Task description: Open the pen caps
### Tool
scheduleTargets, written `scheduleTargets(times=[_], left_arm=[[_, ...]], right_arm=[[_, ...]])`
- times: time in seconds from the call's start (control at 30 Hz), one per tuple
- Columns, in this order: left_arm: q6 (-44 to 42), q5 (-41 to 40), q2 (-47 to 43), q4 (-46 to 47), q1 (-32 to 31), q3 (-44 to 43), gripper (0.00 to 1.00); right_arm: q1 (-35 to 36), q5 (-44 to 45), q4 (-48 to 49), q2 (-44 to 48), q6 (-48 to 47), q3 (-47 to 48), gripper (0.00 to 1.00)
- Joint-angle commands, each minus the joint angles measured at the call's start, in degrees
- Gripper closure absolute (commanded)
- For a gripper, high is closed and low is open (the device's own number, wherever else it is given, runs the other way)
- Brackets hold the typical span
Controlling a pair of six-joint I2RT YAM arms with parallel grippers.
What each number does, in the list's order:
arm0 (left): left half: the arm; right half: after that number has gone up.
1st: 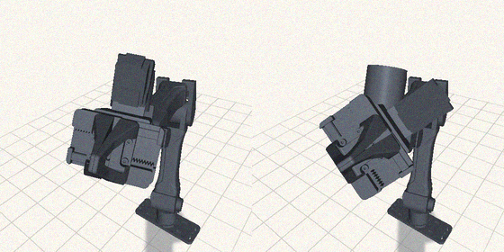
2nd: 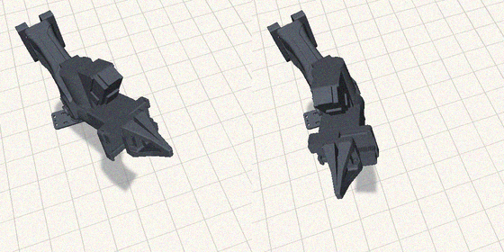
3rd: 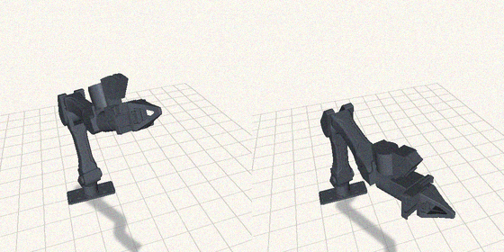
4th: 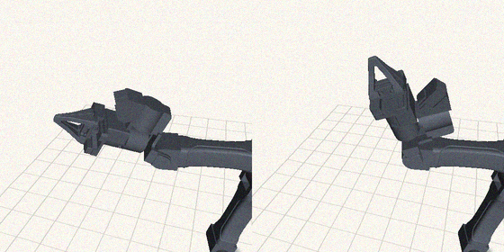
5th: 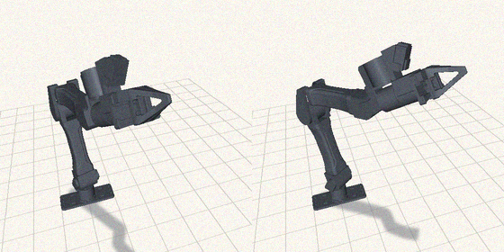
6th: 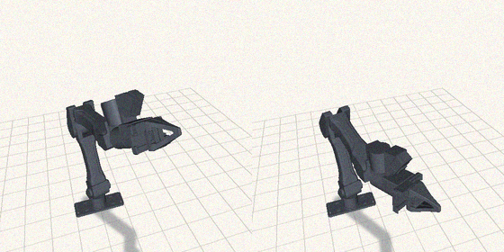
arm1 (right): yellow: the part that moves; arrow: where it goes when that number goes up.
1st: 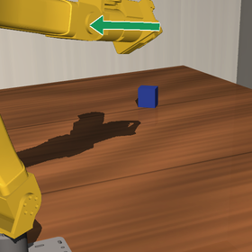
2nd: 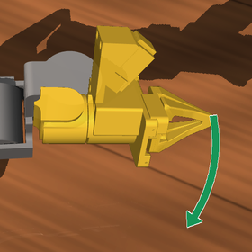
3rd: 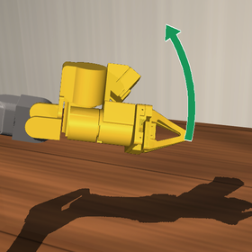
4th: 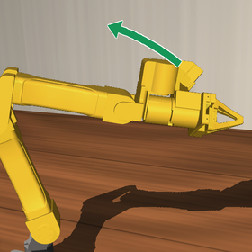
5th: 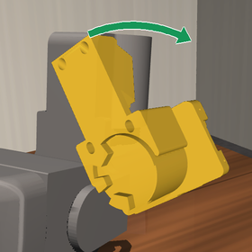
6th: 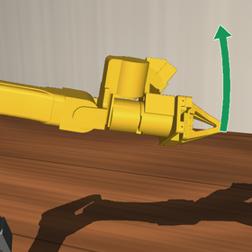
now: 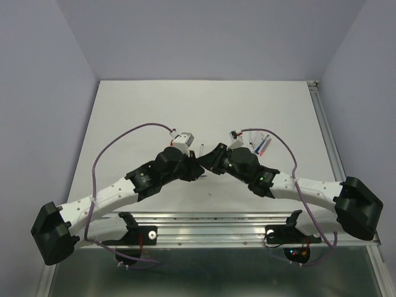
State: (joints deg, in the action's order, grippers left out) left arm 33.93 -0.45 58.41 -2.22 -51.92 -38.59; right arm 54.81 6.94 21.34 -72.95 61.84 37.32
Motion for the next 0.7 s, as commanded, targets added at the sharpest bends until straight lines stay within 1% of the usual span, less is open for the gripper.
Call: scheduleTargets(times=[0.0,0.07,0.17,0.2,0.27,0.3,0.37,0.4,0.47,0.5,0.57,0.6,0.63,0.67], left_arm=[[-0.36,0.10,-3.91,4.85,-0.46,0.00,1.00],[-0.18,0.10,-4.44,4.94,-0.46,0.44,1.00],[-0.01,0.18,-4.45,4.94,-0.46,0.62,1.00],[0.17,0.10,-4.36,4.77,-0.46,0.53,1.00],[0.17,0.10,-4.36,4.77,-0.46,0.53,1.00],[0.34,2.01,-4.45,4.59,-0.46,0.62,1.00],[0.78,2.90,-4.45,4.33,-0.55,0.88,1.00],[1.13,4.21,-4.71,4.33,-0.55,1.41,1.00],[2.54,5.80,-4.97,4.24,-0.90,2.37,1.00],[3.15,7.03,-5.15,4.33,-1.08,3.42,1.00],[4.99,7.48,-5.33,4.42,-1.69,4.22,1.00],[5.61,7.48,-5.59,4.50,-2.48,4.57,1.00],[6.05,7.48,-5.68,4.50,-2.74,5.01,1.00],[6.41,7.57,-5.85,4.50,-3.09,5.71,1.00]], right_arm=[[1.01,-1.14,-0.34,-2.19,-2.95,4.07,0.69],[1.09,-1.49,0.01,-3.51,-3.83,5.13,0.68],[1.53,-1.75,0.45,-4.92,-5.06,6.79,0.83],[1.79,-0.88,0.28,-5.18,-5.85,7.15,0.91],[1.80,1.48,-1.64,-6.06,-6.30,9.16,0.97],[1.80,5.15,-3.83,-6.24,-6.65,9.78,0.99],[1.71,10.52,-7.09,-7.29,-7.70,13.45,0.99],[1.62,16.73,-11.80,-7.73,-8.49,15.57,0.99],[1.09,23.53,-16.84,-9.13,-9.81,19.35,0.99],[-0.21,29.13,-20.95,-10.36,-10.68,23.02,0.99],[-2.41,32.77,-23.36,-11.68,-11.83,25.60,0.99],[-4.08,32.79,-24.41,-12.30,-11.75,26.65,0.99],[-7.92,32.09,-24.33,-13.70,-11.75,28.58,0.99],[-9.70,30.95,-24.24,-14.23,-11.92,29.38,0.99]])
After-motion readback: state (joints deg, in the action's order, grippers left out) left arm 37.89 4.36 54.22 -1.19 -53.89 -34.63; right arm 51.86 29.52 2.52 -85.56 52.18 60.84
